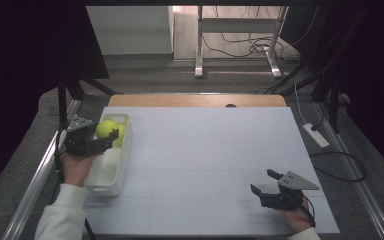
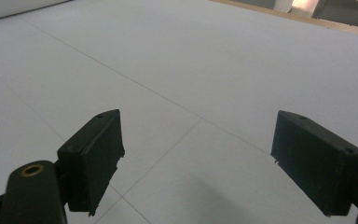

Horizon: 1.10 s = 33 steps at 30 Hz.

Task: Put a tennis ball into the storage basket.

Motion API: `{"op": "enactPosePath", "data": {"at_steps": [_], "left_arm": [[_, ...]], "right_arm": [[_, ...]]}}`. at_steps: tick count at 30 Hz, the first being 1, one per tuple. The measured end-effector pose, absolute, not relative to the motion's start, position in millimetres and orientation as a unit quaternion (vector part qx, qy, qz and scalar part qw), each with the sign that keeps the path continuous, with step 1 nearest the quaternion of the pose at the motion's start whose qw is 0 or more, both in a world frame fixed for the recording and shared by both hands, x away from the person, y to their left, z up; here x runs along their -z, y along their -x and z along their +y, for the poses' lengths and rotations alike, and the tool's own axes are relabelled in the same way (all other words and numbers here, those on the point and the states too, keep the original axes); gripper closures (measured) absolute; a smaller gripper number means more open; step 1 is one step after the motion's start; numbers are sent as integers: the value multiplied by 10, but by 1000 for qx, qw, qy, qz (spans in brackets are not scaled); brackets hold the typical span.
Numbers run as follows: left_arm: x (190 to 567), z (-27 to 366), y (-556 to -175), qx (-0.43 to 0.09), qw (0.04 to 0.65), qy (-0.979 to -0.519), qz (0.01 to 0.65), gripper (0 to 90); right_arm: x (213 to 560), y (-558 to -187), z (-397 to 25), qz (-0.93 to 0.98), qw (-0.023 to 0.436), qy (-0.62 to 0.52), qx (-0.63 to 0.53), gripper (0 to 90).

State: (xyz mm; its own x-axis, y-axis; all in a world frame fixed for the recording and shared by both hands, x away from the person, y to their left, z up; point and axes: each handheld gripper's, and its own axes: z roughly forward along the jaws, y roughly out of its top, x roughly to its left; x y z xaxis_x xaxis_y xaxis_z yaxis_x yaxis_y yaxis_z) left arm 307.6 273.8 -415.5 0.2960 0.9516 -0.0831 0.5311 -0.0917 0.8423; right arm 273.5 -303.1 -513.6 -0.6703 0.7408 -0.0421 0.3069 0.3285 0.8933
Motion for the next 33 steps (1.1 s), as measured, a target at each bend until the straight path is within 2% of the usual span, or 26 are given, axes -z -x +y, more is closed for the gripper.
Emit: {"op": "enactPosePath", "data": {"at_steps": [33], "left_arm": [[4370,2809,-3298,-231,356,-707,566,262]], "right_arm": [[5142,-2737,-3032,784,229,-334,-471,160]]}}
